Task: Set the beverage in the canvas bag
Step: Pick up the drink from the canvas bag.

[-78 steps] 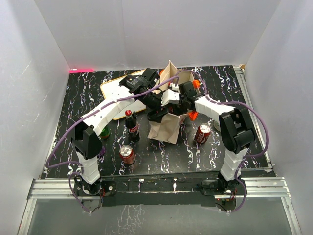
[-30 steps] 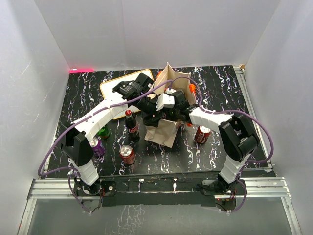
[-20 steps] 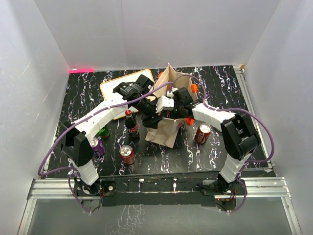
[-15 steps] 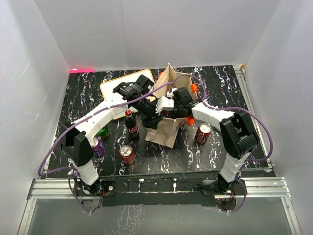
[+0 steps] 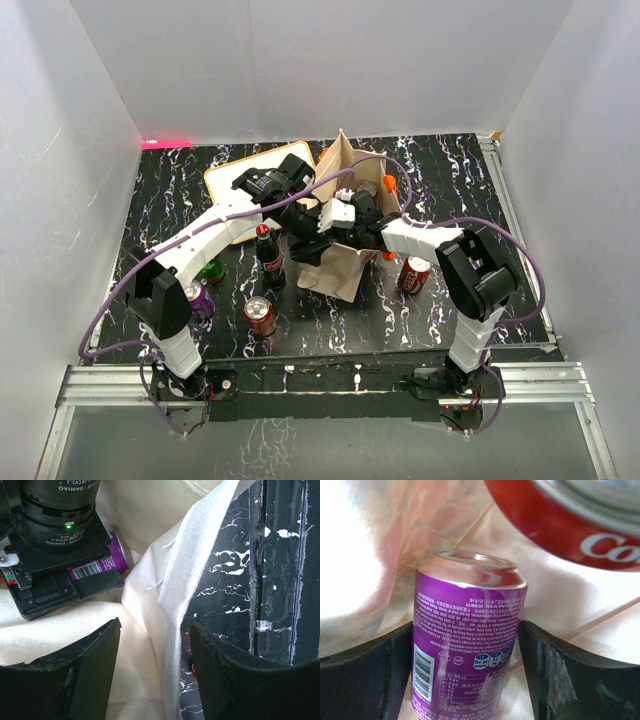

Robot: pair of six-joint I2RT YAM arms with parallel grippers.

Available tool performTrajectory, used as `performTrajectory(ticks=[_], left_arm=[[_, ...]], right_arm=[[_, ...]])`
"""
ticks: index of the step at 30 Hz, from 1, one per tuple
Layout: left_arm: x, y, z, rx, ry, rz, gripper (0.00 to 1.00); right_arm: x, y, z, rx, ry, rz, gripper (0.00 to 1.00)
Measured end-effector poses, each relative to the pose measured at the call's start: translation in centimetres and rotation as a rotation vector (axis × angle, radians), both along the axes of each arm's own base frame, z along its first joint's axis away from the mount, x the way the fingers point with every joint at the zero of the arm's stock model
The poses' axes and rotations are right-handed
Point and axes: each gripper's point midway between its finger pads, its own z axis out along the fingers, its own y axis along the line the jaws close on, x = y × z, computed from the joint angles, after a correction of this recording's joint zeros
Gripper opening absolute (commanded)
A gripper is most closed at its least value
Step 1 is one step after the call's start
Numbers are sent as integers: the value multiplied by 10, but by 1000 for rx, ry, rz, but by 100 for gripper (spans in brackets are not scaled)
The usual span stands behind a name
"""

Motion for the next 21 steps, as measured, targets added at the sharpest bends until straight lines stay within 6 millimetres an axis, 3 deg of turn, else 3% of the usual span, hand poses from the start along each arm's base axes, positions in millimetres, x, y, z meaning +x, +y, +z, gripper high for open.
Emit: performTrajectory(ticks=[4,12,21], left_arm=[[0,0,0,-2,-4,-3,57],[3,-2,1,-9,-13,-2,58],[7,-4,3,-24,-27,9,60]], right_arm=[[2,-1,0,-7,-12,1,61],[-4,4,10,2,65,31,10],[-4,3,38,80,154,16,8]])
